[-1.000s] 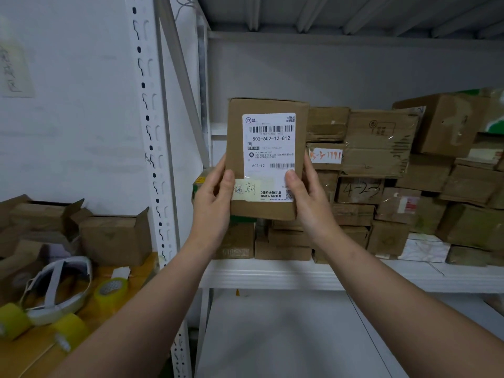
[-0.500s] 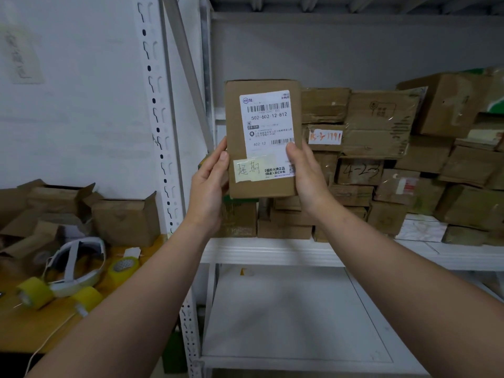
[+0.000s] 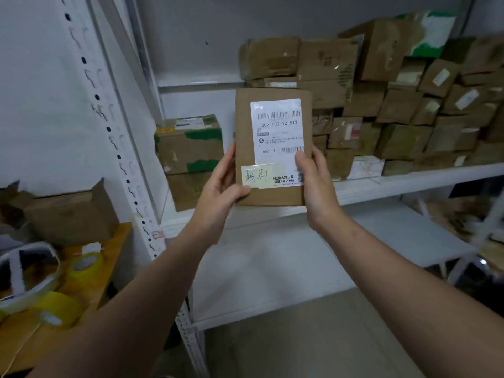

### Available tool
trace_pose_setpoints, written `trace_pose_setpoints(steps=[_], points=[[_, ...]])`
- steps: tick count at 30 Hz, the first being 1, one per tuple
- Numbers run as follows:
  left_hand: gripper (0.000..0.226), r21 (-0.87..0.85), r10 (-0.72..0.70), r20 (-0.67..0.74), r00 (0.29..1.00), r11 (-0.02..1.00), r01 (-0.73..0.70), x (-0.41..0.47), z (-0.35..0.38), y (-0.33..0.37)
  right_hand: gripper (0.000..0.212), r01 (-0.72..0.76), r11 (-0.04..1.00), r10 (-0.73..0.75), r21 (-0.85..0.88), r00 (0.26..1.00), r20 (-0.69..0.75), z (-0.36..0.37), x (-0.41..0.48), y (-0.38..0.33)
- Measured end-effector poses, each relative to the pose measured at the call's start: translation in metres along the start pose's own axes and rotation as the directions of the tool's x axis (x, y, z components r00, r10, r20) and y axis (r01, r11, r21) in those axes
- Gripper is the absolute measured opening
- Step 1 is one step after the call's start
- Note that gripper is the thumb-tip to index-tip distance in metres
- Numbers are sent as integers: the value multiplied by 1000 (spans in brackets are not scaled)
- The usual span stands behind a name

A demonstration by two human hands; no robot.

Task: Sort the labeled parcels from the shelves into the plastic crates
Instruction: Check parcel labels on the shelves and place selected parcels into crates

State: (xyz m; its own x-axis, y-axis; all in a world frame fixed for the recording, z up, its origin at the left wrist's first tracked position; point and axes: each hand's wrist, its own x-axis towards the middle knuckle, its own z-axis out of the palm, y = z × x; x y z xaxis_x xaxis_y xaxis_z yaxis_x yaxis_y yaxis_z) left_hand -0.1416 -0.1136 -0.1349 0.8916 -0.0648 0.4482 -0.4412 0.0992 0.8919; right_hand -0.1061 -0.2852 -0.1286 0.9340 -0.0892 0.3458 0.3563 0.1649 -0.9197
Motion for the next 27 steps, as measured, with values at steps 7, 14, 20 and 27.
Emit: trace_pose_setpoints(steps=[7,14,20,27], points=[[98,113,-137,290,947,988,108,-13,85,-53,27,-76,990,44,-115,966,-256,-99,-46,21],[90,58,-158,411,898,987,147,-7,210,-102,52,-117,967,38,-228,946,-322,-229,-73,18],[88,30,-166,470,867,984,173,-2,357,-143,52,-155,936,17,-316,917,-398,-369,-85,4],[85,15,-195,592,782,973,232,-7,515,-179,58,-251,923,53,-293,836,-547,-519,-107,-9]])
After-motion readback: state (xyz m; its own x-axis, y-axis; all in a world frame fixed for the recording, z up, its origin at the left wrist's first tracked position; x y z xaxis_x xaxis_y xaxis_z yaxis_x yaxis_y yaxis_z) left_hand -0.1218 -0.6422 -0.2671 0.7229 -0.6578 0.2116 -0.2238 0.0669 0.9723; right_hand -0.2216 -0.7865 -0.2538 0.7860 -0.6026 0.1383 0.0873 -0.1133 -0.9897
